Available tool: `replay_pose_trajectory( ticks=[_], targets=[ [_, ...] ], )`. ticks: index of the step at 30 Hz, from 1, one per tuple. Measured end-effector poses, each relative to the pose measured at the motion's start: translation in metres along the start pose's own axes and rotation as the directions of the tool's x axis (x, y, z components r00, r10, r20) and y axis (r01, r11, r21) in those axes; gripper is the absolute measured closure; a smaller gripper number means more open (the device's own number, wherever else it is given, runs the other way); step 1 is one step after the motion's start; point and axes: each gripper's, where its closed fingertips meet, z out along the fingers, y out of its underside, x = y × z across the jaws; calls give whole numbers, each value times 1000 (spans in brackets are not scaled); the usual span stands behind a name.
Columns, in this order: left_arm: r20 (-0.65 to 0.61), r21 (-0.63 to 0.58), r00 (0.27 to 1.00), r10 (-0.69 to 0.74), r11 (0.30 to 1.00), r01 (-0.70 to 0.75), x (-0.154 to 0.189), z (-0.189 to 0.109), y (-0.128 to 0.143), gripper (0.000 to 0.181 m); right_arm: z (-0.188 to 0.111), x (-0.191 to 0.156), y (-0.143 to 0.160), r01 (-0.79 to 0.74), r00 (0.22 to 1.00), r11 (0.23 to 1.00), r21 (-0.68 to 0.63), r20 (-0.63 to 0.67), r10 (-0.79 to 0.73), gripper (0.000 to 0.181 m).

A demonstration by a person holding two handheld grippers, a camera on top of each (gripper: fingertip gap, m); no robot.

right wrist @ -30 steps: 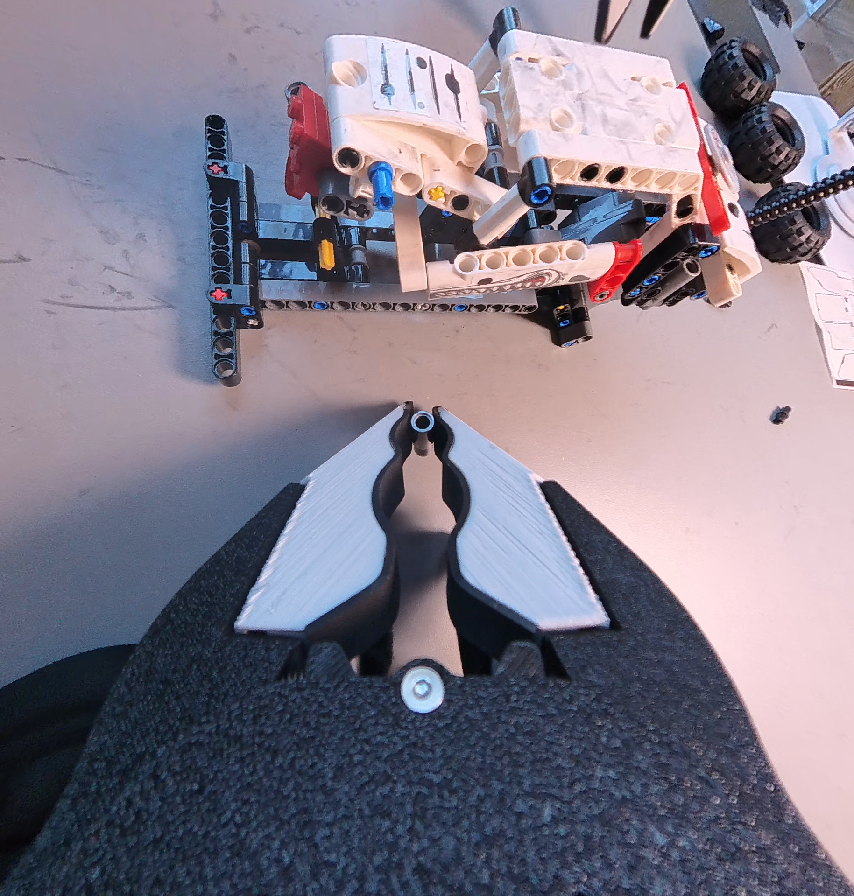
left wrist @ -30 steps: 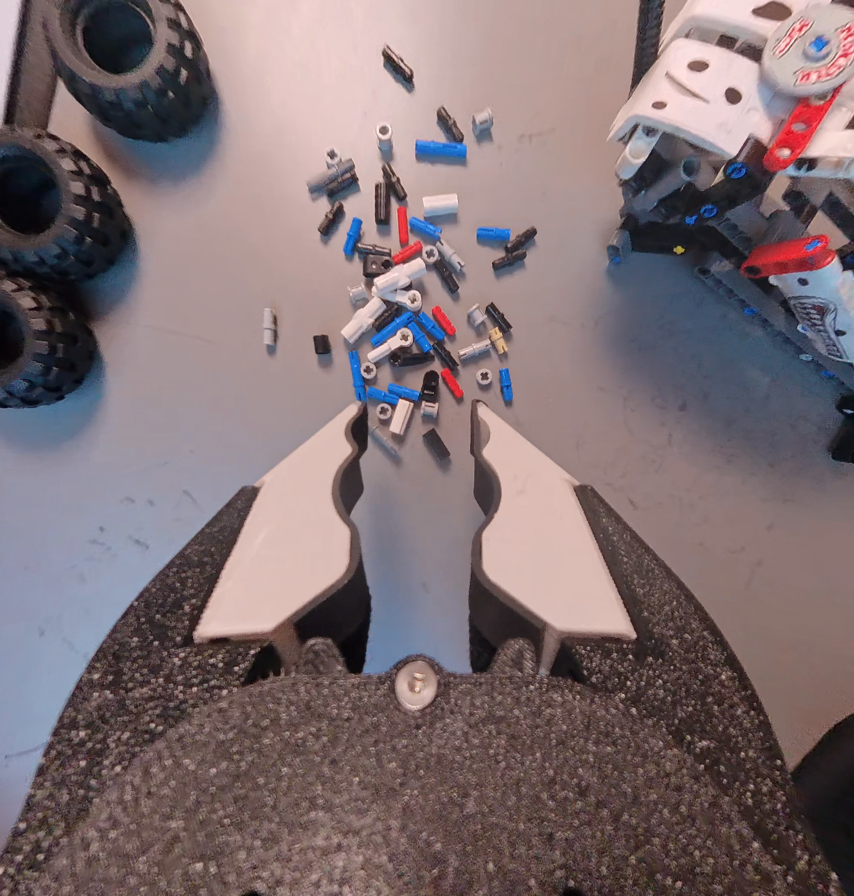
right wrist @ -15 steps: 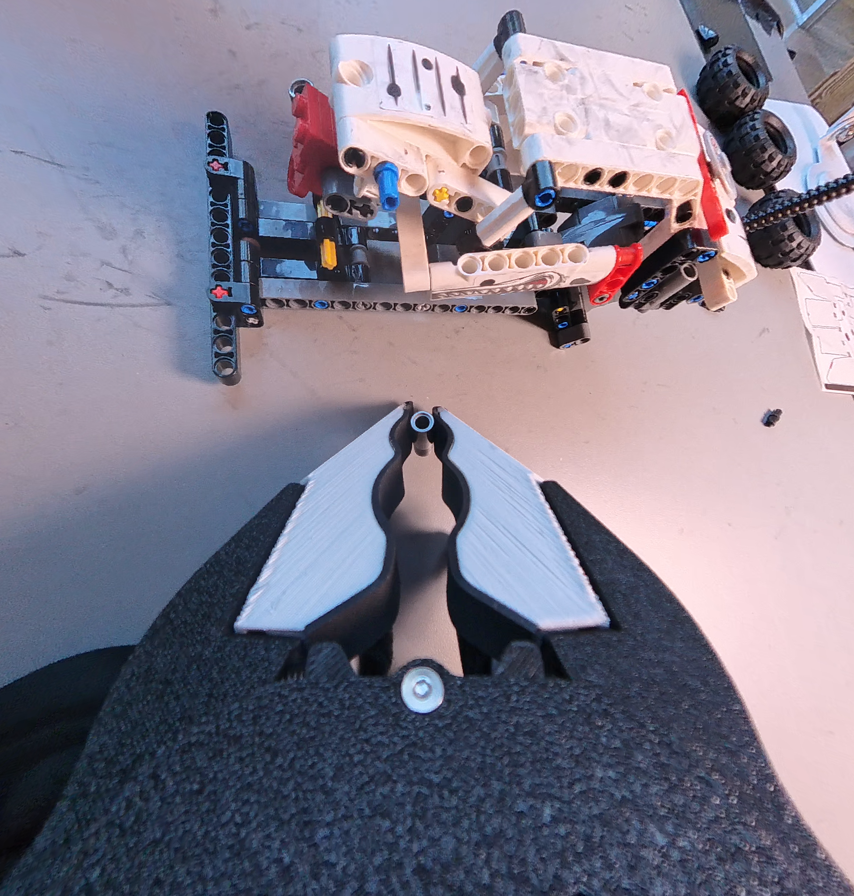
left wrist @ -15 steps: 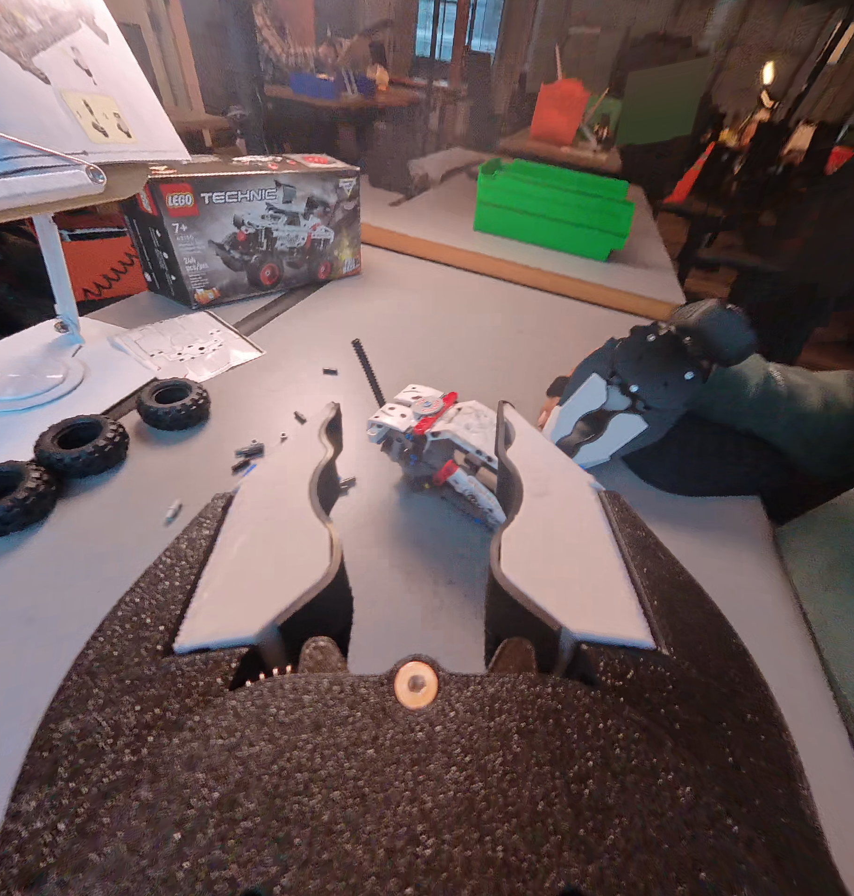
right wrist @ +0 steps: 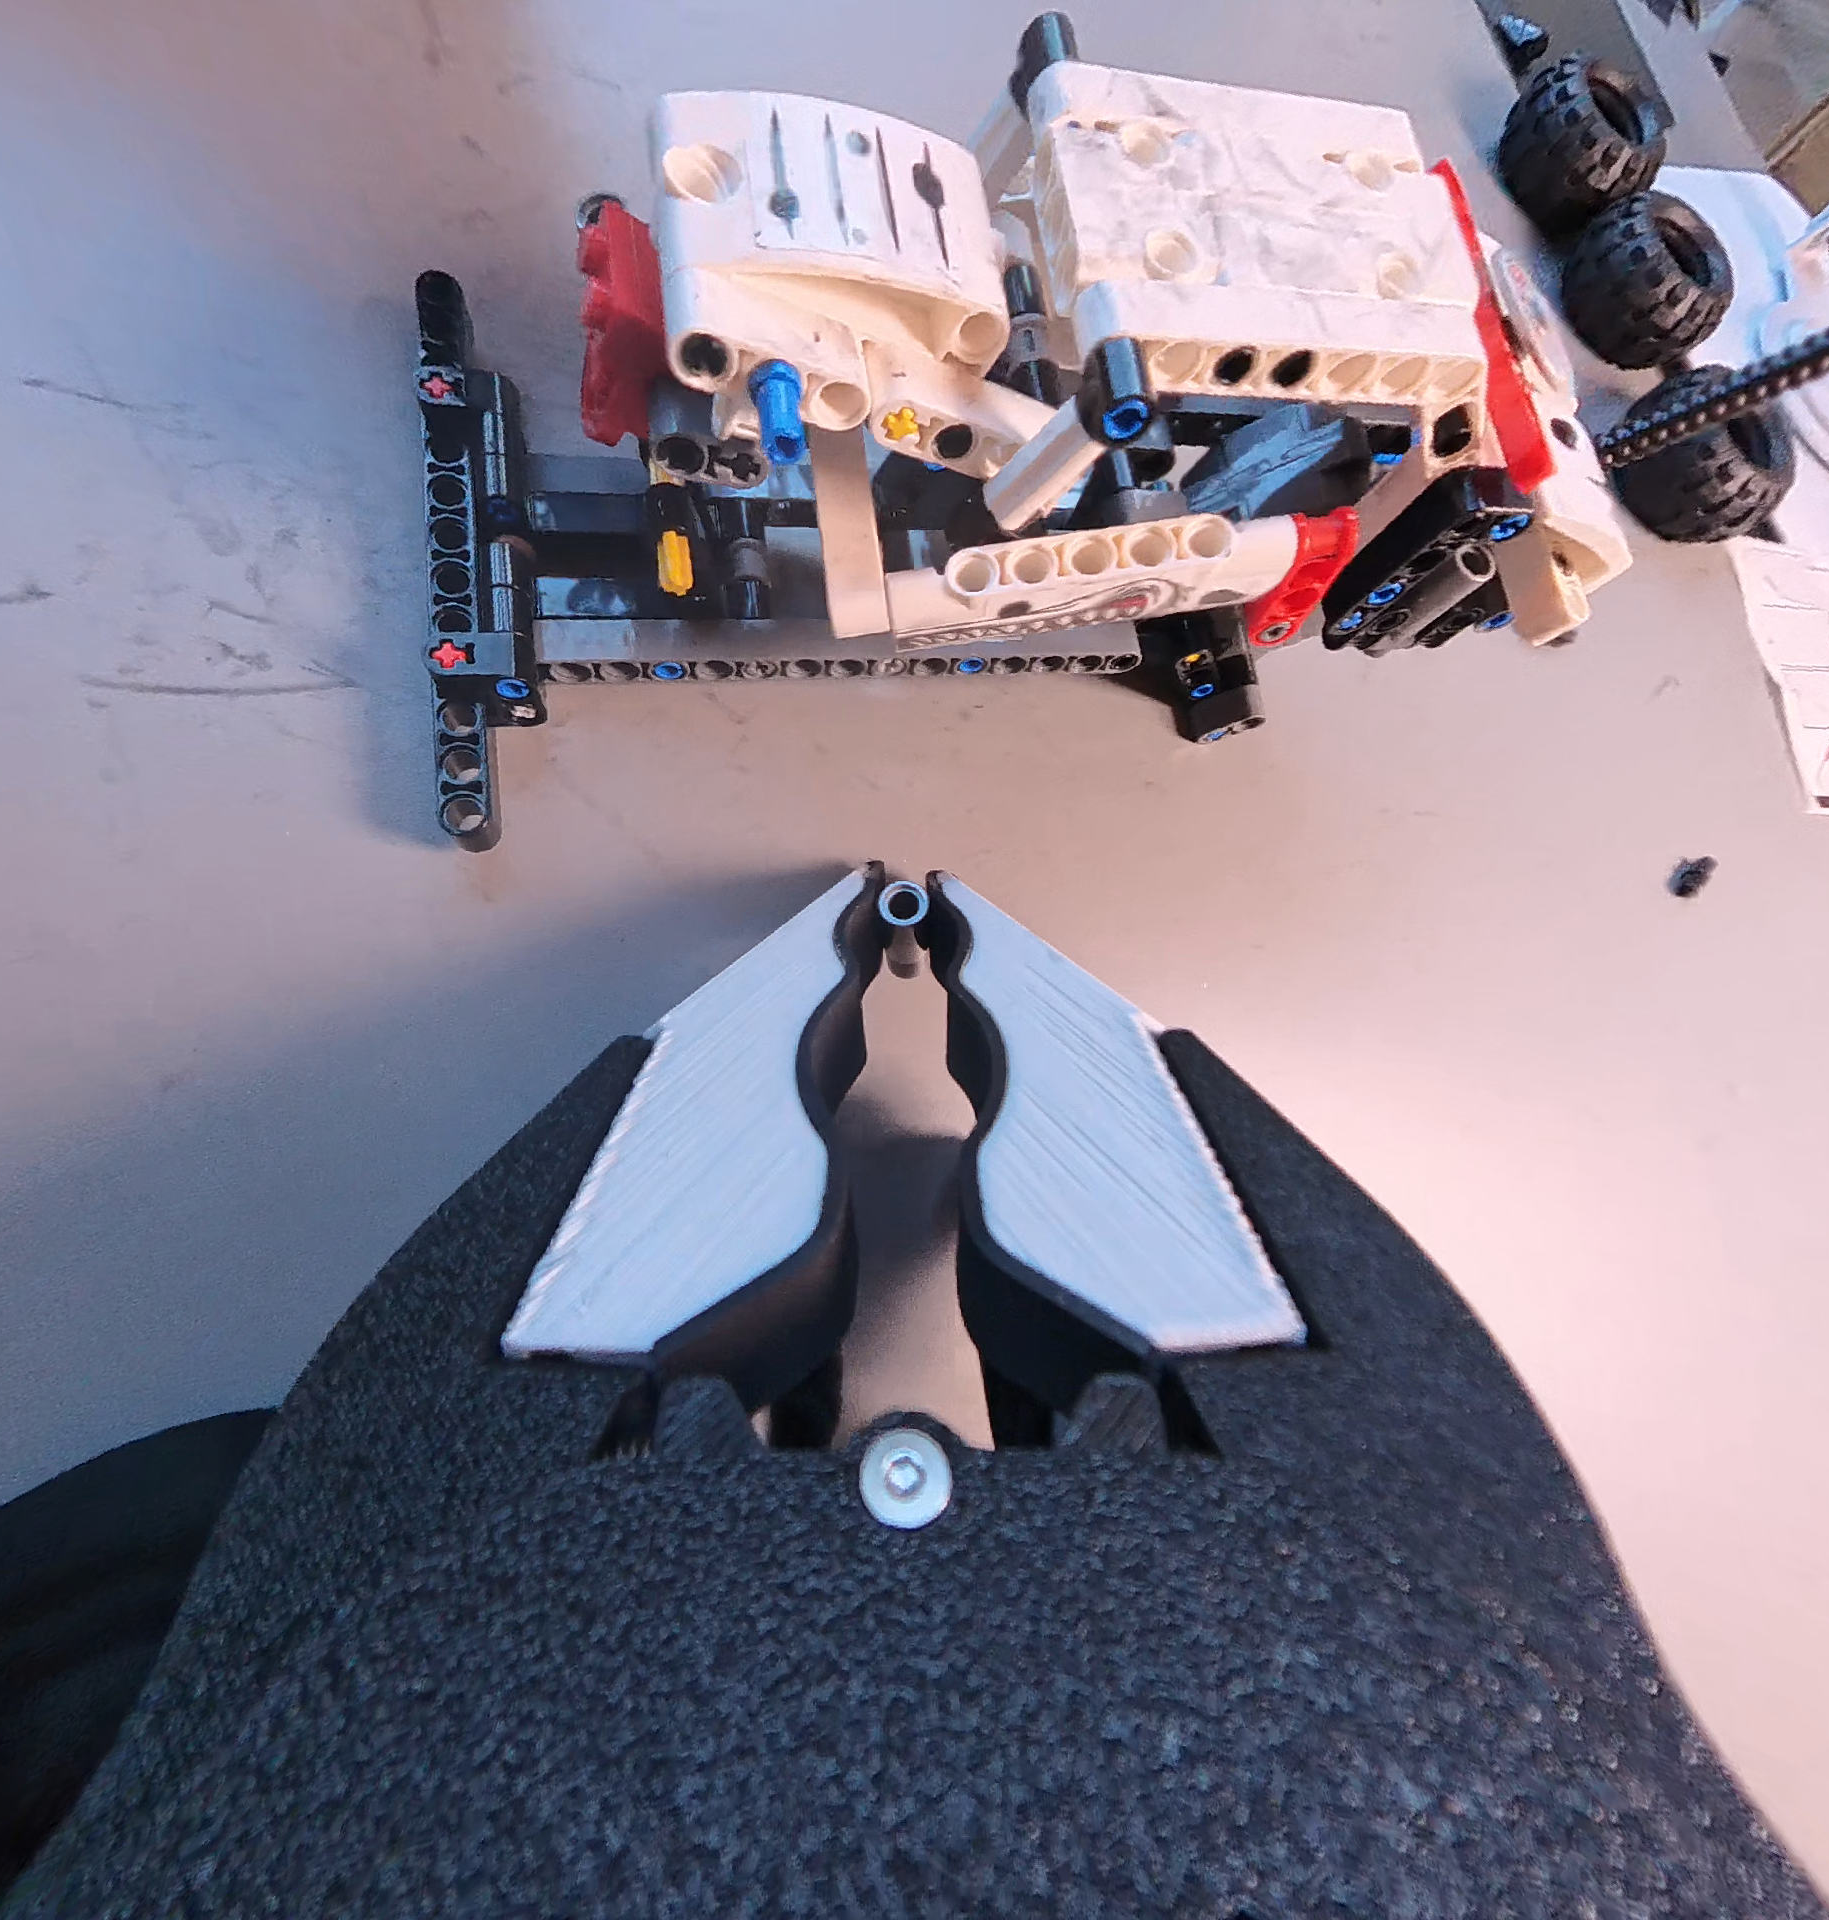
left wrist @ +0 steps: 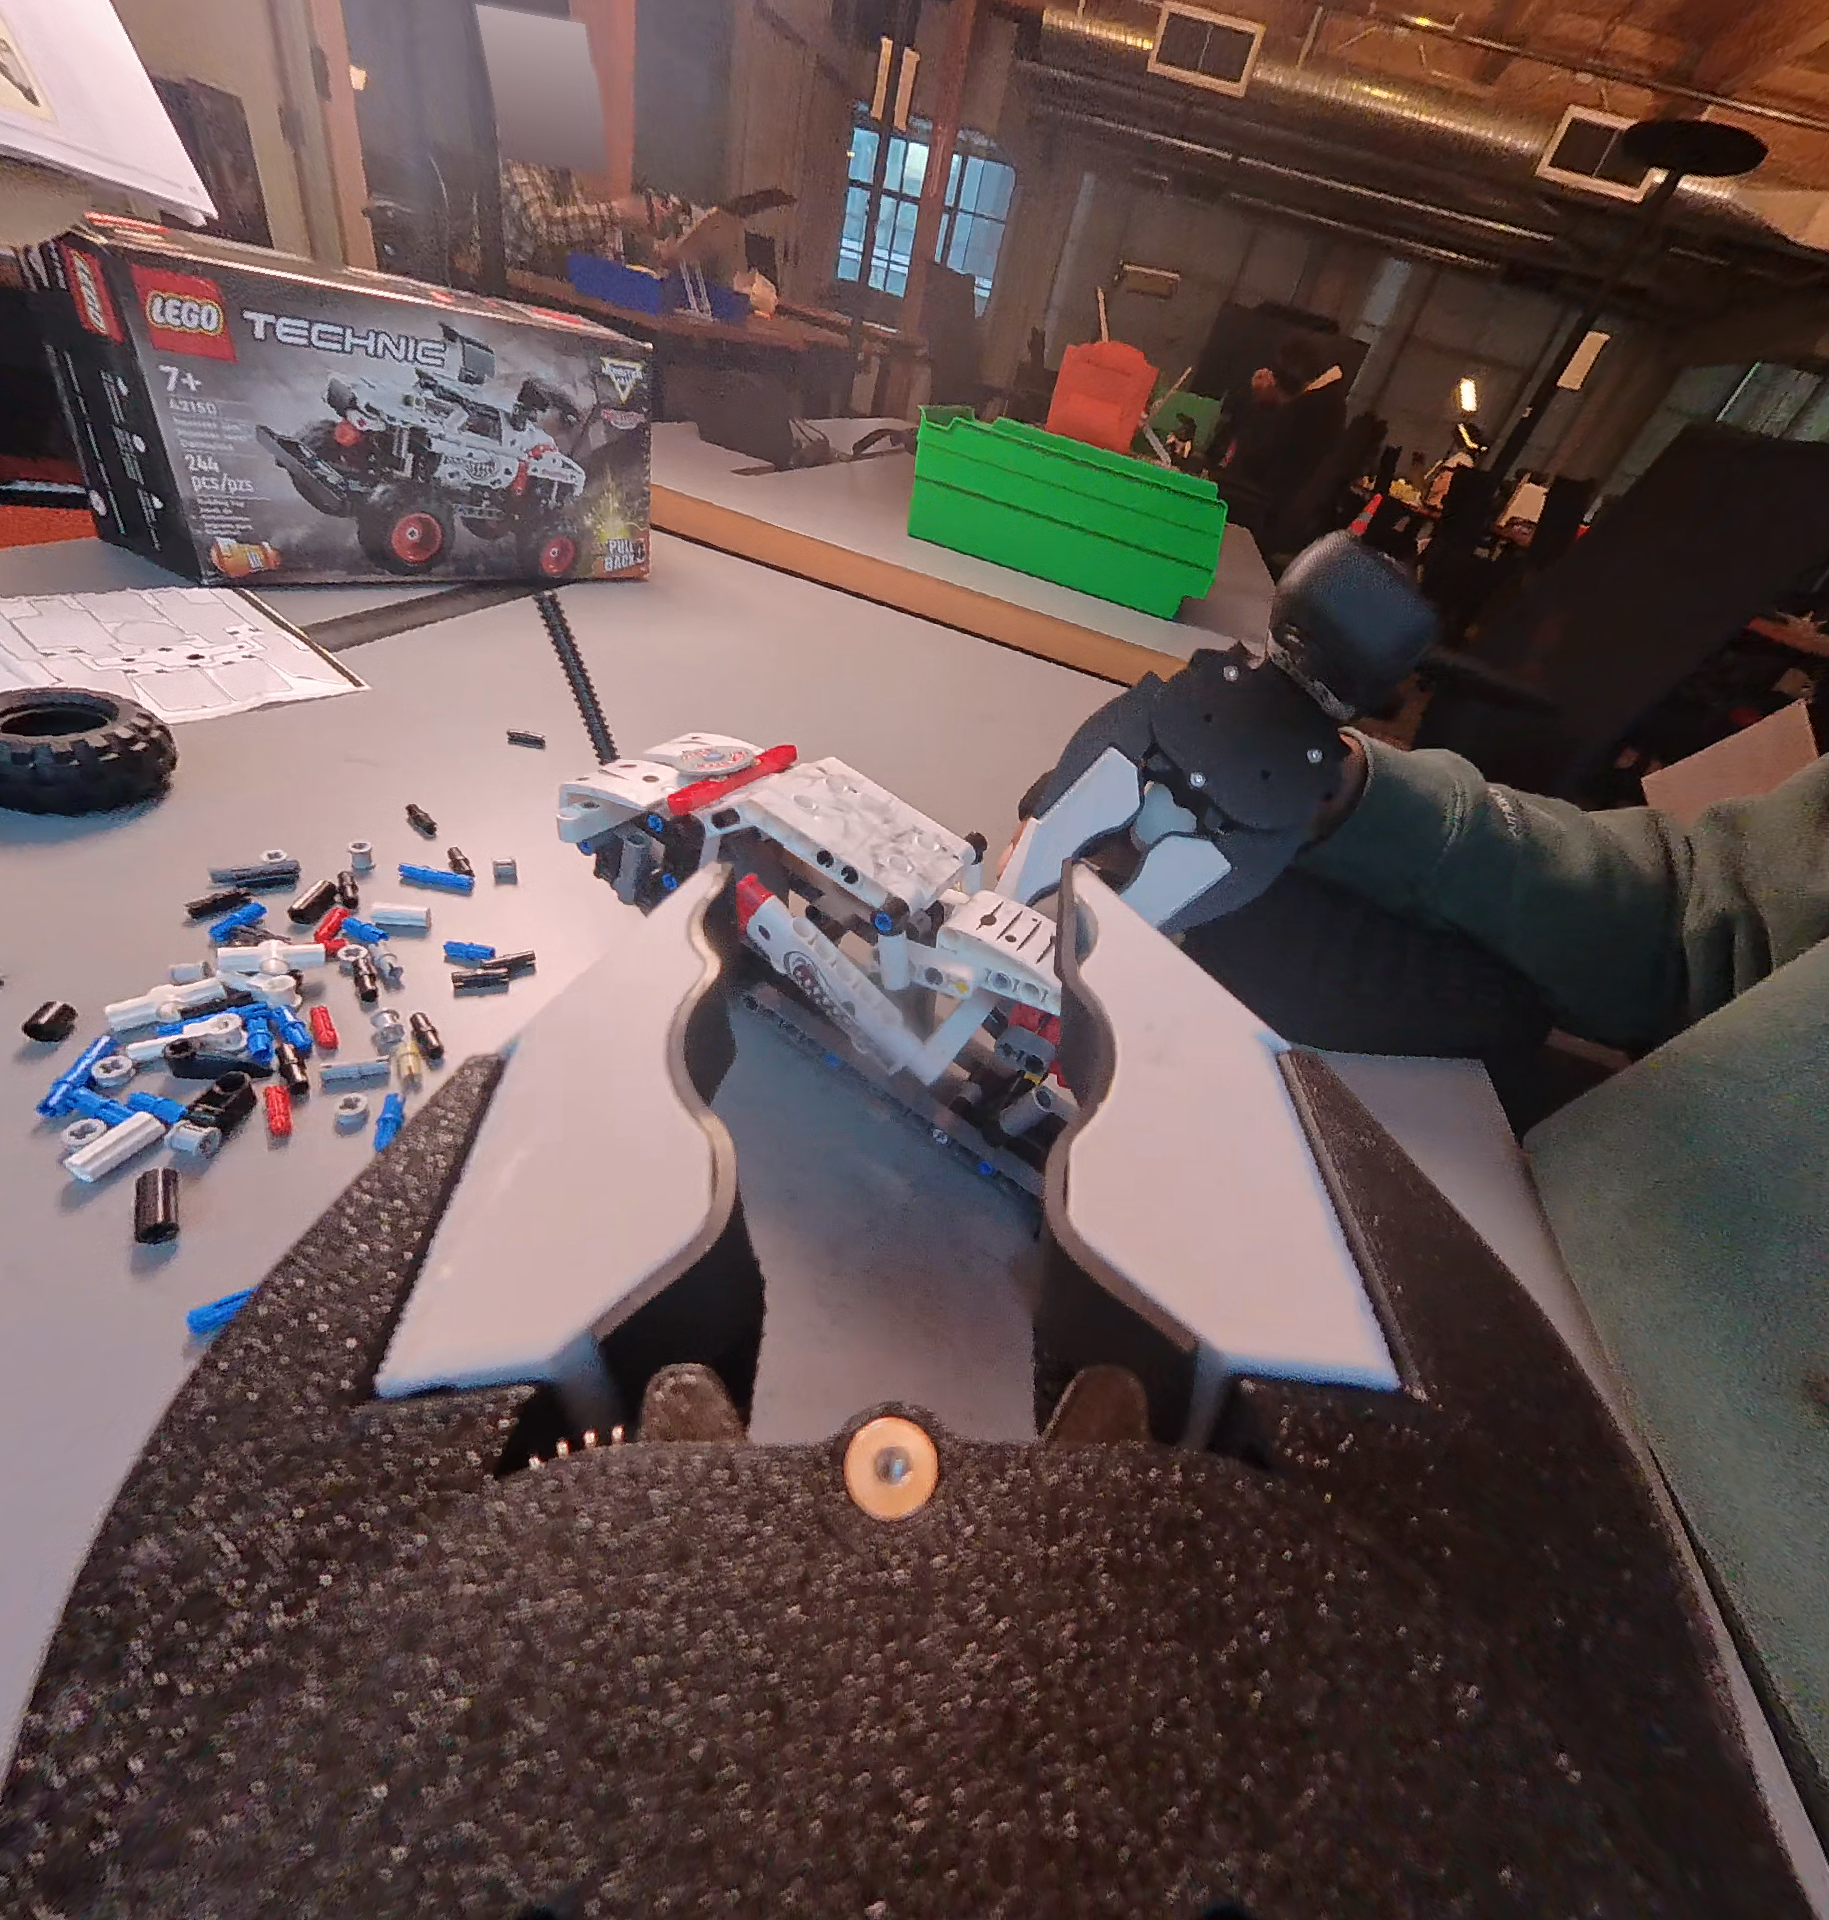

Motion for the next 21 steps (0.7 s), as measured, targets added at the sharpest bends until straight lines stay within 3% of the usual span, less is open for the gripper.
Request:
replay_pose_trajectory(
  ticks=[6, 15, 21],
  targets=[
    [-1, -73, 994, 113, 991, -112, 6, 6, 15, 121, 5, 5, -2, -112, 990, 993, -21, 79, 114, 175],
    [-16, -174, 975, 223, 959, -223, 12, 11, 35, 122, 8, 5, -2, -111, 963, 990, -92, 236, 130, 174],
    [-31, -259, 953, 301, 918, -298, 10, 13, 51, 124, 8, 10, -1, -102, 971, 992, -71, 210, 114, 168]
  ],
)
